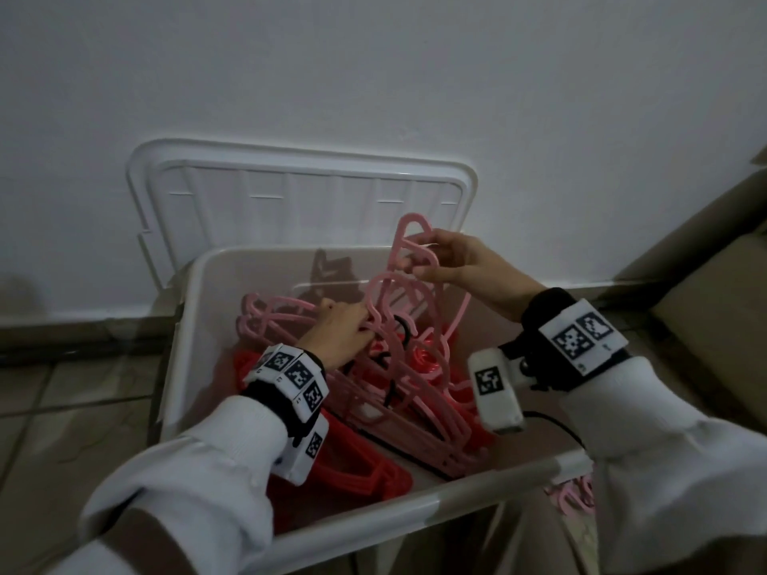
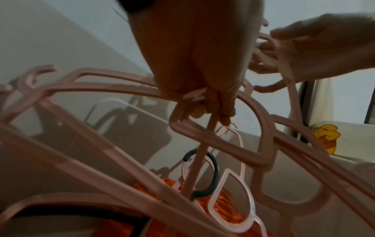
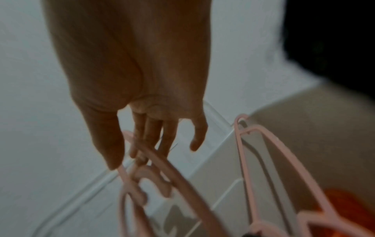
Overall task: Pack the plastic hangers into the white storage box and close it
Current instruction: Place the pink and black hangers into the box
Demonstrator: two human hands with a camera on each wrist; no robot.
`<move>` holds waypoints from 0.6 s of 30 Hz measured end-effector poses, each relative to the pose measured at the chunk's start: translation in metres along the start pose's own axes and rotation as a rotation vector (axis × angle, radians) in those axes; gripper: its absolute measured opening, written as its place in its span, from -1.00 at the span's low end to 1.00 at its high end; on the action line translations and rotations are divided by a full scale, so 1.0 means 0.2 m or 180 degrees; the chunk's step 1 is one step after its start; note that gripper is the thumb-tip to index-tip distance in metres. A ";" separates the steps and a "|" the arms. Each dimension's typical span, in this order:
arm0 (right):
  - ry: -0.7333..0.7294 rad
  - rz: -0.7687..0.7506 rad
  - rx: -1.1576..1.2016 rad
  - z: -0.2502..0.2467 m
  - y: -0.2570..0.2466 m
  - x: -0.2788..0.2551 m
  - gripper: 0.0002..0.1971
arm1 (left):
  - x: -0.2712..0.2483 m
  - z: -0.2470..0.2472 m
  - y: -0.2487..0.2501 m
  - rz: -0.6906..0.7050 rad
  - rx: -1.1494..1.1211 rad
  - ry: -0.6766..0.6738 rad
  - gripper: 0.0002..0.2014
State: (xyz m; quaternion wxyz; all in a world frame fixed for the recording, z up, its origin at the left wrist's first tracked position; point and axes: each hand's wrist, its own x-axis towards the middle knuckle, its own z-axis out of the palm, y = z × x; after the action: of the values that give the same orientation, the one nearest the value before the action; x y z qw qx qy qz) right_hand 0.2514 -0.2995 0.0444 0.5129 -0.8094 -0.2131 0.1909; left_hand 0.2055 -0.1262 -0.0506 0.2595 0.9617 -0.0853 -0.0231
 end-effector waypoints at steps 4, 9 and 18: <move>-0.0123 0.0340 -0.1469 -0.04 0.08 0.00 -0.52 | 0.01 0.00 -0.01 -0.0183 -0.0370 0.0131 -0.82; -0.0899 0.1137 -0.1969 -0.13 0.25 -0.08 -0.62 | 0.02 0.00 -0.04 -0.0463 -0.0185 0.0237 -0.78; -0.0660 0.1267 -0.1010 -0.16 0.26 -0.17 -0.82 | 0.02 -0.01 -0.05 -0.0476 -0.0487 0.0364 -0.80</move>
State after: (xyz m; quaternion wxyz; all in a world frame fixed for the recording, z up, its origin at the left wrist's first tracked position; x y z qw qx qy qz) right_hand 0.2472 -0.3625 0.0138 0.3075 -0.8817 -0.1284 0.3340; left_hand 0.2121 -0.1171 -0.0539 0.3341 0.9425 0.0035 0.0061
